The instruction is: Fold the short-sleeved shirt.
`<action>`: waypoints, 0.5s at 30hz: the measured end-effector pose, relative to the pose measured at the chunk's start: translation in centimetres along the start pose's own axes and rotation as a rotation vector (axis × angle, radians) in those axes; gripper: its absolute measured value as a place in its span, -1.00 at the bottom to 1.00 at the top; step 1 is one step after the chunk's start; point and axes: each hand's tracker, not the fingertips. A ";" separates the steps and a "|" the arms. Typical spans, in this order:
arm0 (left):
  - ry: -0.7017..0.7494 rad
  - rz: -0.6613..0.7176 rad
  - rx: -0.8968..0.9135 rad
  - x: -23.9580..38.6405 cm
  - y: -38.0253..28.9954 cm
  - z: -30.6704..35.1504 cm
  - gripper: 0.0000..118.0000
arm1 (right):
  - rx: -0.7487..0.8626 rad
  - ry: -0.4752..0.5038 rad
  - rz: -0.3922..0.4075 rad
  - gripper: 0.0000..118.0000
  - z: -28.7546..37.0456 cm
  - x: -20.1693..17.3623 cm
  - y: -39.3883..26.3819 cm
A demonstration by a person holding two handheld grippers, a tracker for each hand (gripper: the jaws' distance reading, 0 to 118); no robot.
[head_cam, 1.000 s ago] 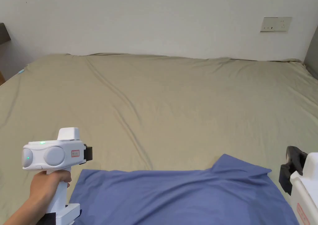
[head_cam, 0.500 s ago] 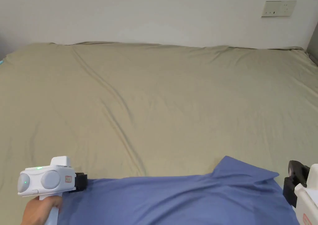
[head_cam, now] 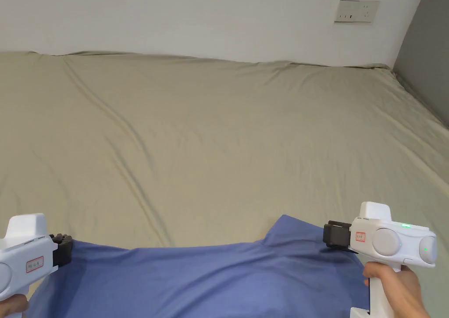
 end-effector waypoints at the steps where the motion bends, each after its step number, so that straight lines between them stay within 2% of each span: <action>1: -0.002 0.000 0.002 0.0 0.1 0.3 -0.95 | -0.042 -0.014 0.008 0.84 -1.3 -0.1 0.1; 3: -0.011 0.001 0.006 0.0 0.2 0.7 -0.95 | -0.102 -0.014 0.024 0.77 -3.4 -0.3 -0.3; 5: -0.012 0.001 0.008 0.0 0.2 1.0 -0.95 | -0.121 -0.018 0.039 0.45 -4.6 -0.6 -0.8; 6: -0.012 -0.001 0.007 -0.1 0.2 0.9 -0.95 | -0.091 0.005 0.056 0.37 -4.4 -0.8 -1.1; 7: -0.011 -0.001 0.005 -0.1 0.1 1.0 -0.95 | -0.042 -0.028 0.071 0.13 -3.6 -1.0 -1.1; 8: -0.009 -0.001 0.002 -0.2 0.0 1.1 -0.95 | -0.053 0.004 0.080 -0.34 -3.1 -1.1 -1.2; 9: -0.005 0.001 0.002 -0.2 -0.1 1.3 -0.95 | -0.050 0.030 0.084 -0.94 -2.5 -1.3 -1.2; 10: -0.003 0.006 0.003 -0.4 -0.2 1.3 -0.95 | -0.040 0.002 0.120 -0.93 -1.8 -1.6 -1.3; 11: -0.002 0.014 0.005 -0.5 -0.3 1.6 -0.95 | -0.013 0.044 0.136 -0.93 -0.9 -1.5 -1.4; 15: -0.001 0.045 0.026 -0.9 -1.1 3.7 -0.95 | 0.088 0.076 0.110 -0.94 4.8 -1.0 -2.4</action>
